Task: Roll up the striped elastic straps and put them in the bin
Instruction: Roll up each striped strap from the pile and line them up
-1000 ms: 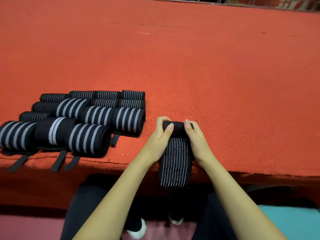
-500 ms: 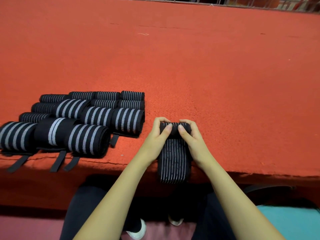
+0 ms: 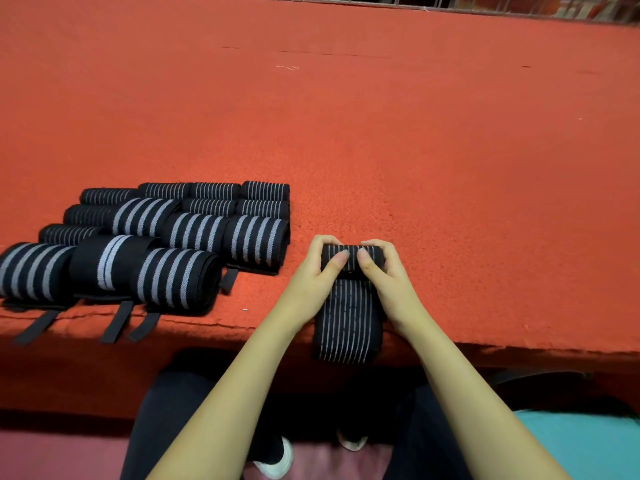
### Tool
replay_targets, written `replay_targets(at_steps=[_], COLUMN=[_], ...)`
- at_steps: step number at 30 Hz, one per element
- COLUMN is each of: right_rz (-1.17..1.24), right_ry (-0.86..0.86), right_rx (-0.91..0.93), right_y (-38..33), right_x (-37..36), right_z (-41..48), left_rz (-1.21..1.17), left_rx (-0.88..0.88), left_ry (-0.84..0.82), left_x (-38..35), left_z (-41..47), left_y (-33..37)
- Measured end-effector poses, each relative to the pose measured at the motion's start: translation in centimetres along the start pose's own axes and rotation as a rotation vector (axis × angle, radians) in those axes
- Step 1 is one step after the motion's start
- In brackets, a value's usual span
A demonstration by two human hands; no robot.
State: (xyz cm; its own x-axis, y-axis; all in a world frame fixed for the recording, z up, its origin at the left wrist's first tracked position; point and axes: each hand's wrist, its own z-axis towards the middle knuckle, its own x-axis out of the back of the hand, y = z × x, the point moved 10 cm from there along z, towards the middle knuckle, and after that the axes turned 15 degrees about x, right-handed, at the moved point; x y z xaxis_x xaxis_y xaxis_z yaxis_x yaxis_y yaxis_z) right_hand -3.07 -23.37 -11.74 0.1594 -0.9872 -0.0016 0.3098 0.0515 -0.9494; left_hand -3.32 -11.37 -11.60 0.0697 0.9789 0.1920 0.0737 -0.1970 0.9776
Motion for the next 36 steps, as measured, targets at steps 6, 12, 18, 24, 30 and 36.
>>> replay_targets(at_steps=[6,12,18,24,30,36], right_rz=[-0.083,-0.103,-0.096,-0.149,-0.109,-0.160], right_ry=[-0.033,-0.041,-0.029,-0.074,-0.049,-0.071], right_rx=[0.008,0.044,-0.013,0.039,-0.027,-0.006], right_y=[0.3,-0.3,0.1,-0.4,-0.1,0.0], right_x=[0.0,-0.1,-0.1,-0.3,-0.5,-0.3], right_z=[0.0,0.0,0.0,-0.3,-0.3,-0.3], left_rz=[-0.056,-0.010,0.007,0.046,0.019,-0.034], left_rx=[0.023,0.108,-0.010,0.096,0.012,0.046], left_ry=[-0.028,0.024,-0.028,0.001,-0.006,-0.025], left_x=[-0.2,0.2,-0.2,-0.2,0.0,0.0], left_z=[0.1,0.6,-0.2,0.3,-0.1,0.0], left_y=[0.1,-0.8,-0.1,-0.5,-0.1,0.0])
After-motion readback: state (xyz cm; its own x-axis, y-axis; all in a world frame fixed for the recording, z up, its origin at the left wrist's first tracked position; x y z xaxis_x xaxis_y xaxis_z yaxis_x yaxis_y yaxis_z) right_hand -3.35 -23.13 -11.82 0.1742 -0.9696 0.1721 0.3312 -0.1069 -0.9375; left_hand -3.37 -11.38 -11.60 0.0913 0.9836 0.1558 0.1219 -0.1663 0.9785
